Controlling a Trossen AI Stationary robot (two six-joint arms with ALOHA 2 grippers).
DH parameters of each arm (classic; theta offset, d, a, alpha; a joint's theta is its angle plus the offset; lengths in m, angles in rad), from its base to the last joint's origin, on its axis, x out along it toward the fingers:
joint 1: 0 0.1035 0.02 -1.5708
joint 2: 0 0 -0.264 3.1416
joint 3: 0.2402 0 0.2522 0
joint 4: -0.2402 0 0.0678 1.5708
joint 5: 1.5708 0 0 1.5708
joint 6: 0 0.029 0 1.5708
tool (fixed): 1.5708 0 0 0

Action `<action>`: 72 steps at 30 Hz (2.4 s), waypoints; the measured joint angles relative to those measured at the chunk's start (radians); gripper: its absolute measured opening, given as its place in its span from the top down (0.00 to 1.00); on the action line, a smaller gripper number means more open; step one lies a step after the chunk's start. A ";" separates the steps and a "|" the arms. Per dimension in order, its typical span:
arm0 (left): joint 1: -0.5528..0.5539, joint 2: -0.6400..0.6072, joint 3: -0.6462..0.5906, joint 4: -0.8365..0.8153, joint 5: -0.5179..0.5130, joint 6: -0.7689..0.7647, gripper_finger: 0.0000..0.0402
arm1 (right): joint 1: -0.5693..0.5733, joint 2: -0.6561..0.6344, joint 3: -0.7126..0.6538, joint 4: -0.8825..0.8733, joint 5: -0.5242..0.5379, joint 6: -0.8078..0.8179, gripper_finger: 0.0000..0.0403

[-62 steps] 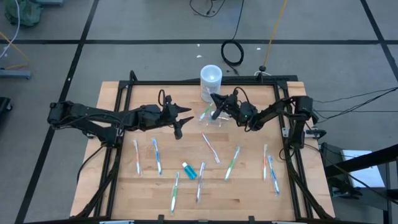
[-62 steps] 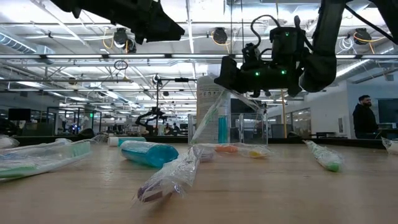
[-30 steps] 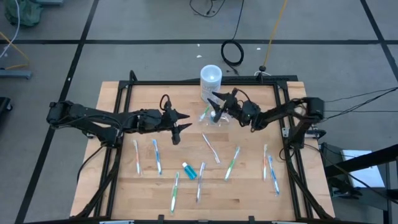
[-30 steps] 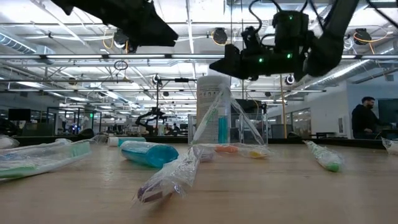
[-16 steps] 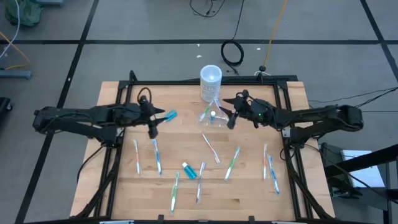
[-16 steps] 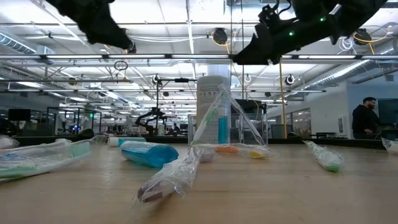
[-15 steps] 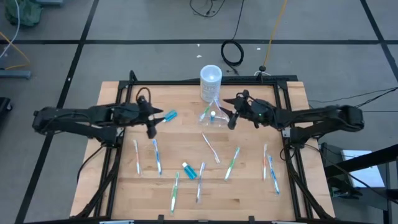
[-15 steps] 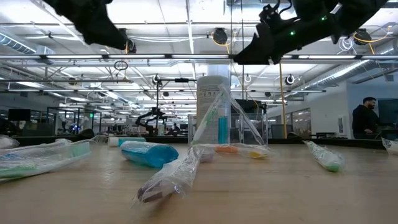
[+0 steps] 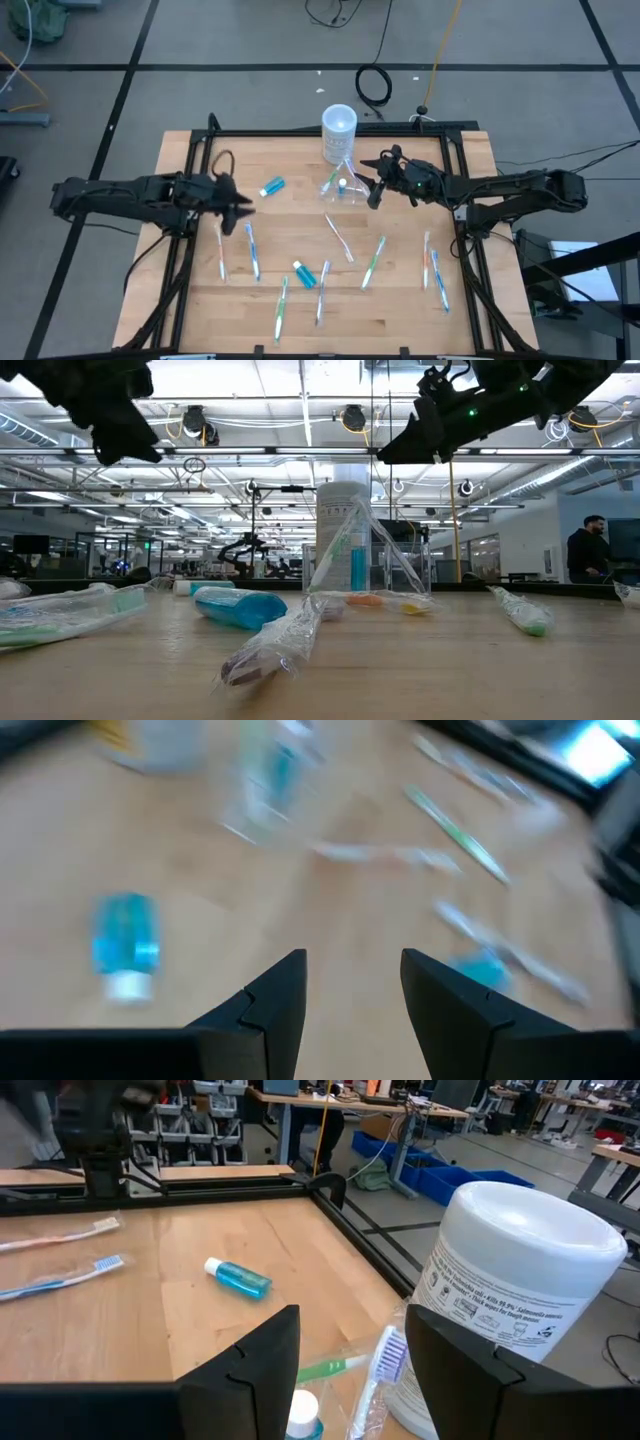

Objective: Pick & Place toothbrushing station
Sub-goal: Put the left blue toothbrush into the transparent organizer

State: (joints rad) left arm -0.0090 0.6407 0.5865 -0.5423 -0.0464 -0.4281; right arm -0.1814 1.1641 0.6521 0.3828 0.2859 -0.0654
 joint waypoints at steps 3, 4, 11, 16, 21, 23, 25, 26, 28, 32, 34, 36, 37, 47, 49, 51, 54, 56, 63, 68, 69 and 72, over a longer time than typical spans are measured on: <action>-0.044 0.001 -0.057 0.056 0.063 -0.063 0.58 | 0.000 0.000 0.000 0.000 0.000 0.000 0.56; -0.058 0.000 -0.076 0.076 0.066 -0.091 0.58 | 0.000 0.000 0.000 0.000 0.000 0.000 0.56; -0.098 0.000 -0.183 0.111 0.035 -0.323 0.58 | 0.000 0.000 0.000 0.000 -0.001 0.000 0.56; -0.098 0.000 -0.236 0.049 0.011 -0.500 0.58 | 0.000 0.000 0.000 0.000 -0.001 -0.002 0.56; -0.098 0.001 -0.313 0.041 -0.025 -0.730 0.58 | 0.000 0.000 0.000 0.000 -0.001 -0.002 0.56; -0.098 0.002 -0.339 0.036 -0.025 -0.801 0.58 | 0.000 0.000 0.000 0.000 -0.001 -0.002 0.56; -0.098 0.002 -0.360 0.036 -0.036 -0.849 0.58 | 0.000 0.000 0.000 0.000 -0.001 -0.002 0.56; -0.098 0.002 -0.368 0.037 -0.054 -0.866 0.58 | 0.000 0.000 0.000 0.000 -0.001 -0.002 0.56; -0.098 0.002 -0.381 0.037 -0.086 -0.895 0.58 | 0.000 0.000 0.000 0.000 -0.001 -0.002 0.56; -0.098 0.002 -0.389 0.037 -0.094 -0.913 0.58 | 0.000 0.000 0.000 0.000 -0.001 -0.002 0.56; -0.098 0.002 -0.389 0.037 -0.095 -0.916 0.58 | 0.000 0.000 0.000 0.000 -0.001 -0.002 0.56; -0.098 0.005 -0.389 0.038 -0.113 -0.916 0.58 | 0.000 0.000 0.000 0.000 -0.001 -0.002 0.56; -0.098 0.008 -0.389 0.039 -0.128 -0.919 0.58 | 0.000 0.000 0.000 0.000 -0.001 -0.002 0.56; -0.098 0.133 -0.389 0.103 -0.172 -1.000 0.58 | 0.000 0.000 0.000 0.000 -0.003 0.022 0.56; -0.098 0.165 -0.388 0.136 -0.172 -0.999 0.58 | 0.000 0.000 0.000 0.000 -0.003 0.071 0.56; -0.098 0.190 -0.388 0.167 -0.173 -0.999 0.58 | 0.000 0.000 0.000 0.000 -0.003 0.113 0.56; -0.098 0.208 -0.389 0.223 -0.172 -0.970 0.58 | 0.000 0.000 0.000 0.000 -0.003 0.133 0.56; -0.098 0.211 -0.391 0.285 -0.169 -0.925 0.58 | 0.000 0.000 0.000 0.000 -0.003 0.132 0.56; -0.104 0.209 -0.390 0.440 -0.155 -0.825 0.58 | 0.000 0.000 0.000 0.000 -0.004 0.130 0.56; -0.156 0.245 -0.390 0.375 -0.128 -0.917 0.58 | 0.000 0.000 0.000 0.000 -0.004 0.132 0.56; -0.169 0.259 -0.390 0.368 -0.127 -0.943 0.58 | 0.000 0.000 0.000 0.000 -0.004 0.132 0.56; -0.199 0.307 -0.388 0.370 -0.136 -0.999 0.58 | 0.000 0.000 0.000 0.000 -0.004 0.132 0.56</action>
State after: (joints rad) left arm -0.2075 0.9479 0.1988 -0.1720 -0.1820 -1.4269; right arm -0.1814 1.1645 0.6518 0.3826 0.2821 0.0662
